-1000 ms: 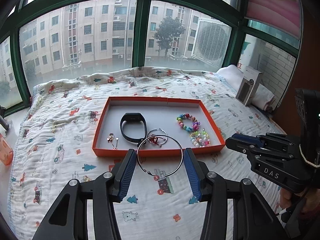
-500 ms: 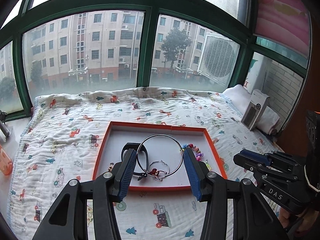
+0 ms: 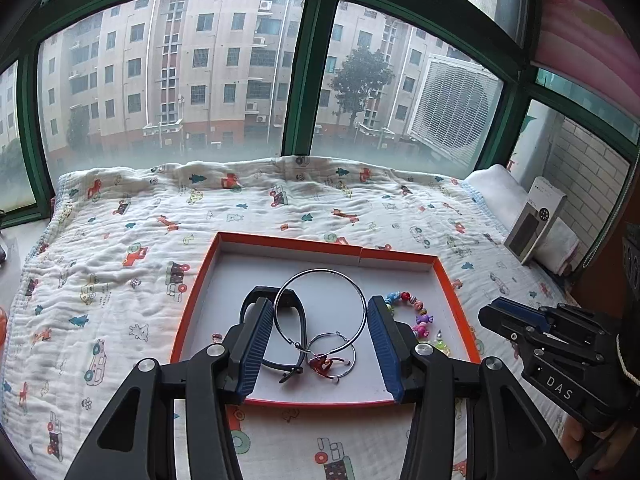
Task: Organize jewelry
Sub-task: 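Carry the hoop and stud into the orange tray with both tools, then open both tools to release the hoop and stud in the tray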
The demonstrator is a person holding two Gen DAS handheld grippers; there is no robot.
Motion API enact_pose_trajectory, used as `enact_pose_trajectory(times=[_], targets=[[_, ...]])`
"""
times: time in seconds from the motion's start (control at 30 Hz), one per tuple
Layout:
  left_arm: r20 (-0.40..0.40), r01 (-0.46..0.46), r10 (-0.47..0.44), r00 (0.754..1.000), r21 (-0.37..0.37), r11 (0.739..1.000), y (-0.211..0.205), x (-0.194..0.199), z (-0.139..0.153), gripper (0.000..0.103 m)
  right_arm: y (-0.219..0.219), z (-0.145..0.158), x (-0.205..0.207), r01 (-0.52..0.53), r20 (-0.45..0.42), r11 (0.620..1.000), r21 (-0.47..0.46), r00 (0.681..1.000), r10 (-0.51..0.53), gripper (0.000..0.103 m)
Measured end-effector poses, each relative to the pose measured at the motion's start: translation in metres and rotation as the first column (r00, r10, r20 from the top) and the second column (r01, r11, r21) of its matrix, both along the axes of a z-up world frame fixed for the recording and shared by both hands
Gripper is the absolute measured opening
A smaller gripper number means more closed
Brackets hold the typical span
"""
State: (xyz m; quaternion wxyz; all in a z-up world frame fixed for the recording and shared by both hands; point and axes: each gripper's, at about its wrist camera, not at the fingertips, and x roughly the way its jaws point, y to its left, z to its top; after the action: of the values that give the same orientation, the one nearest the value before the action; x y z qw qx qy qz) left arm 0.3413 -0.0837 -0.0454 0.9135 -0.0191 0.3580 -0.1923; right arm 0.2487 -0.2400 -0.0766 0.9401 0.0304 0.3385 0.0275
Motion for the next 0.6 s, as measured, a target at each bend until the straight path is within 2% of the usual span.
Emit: enact_pose_trajectory(times=[0.33, 0.6], targets=[[-0.078, 0.017, -0.014, 0.997, 0.048, 0.999, -0.009, 0.023, -0.049, 0.052, 0.002, -0.036, 0.015, -0.013, -0.083, 1.000, 0.023, 0.996, 0.015, 0.020], [-0.108, 0.025, -0.018, 0.994, 0.070, 0.997, -0.011, 0.026, -0.064, 0.053, 0.003, -0.046, 0.017, -0.024, -0.108, 0.999, 0.036, 0.994, 0.028, 0.020]])
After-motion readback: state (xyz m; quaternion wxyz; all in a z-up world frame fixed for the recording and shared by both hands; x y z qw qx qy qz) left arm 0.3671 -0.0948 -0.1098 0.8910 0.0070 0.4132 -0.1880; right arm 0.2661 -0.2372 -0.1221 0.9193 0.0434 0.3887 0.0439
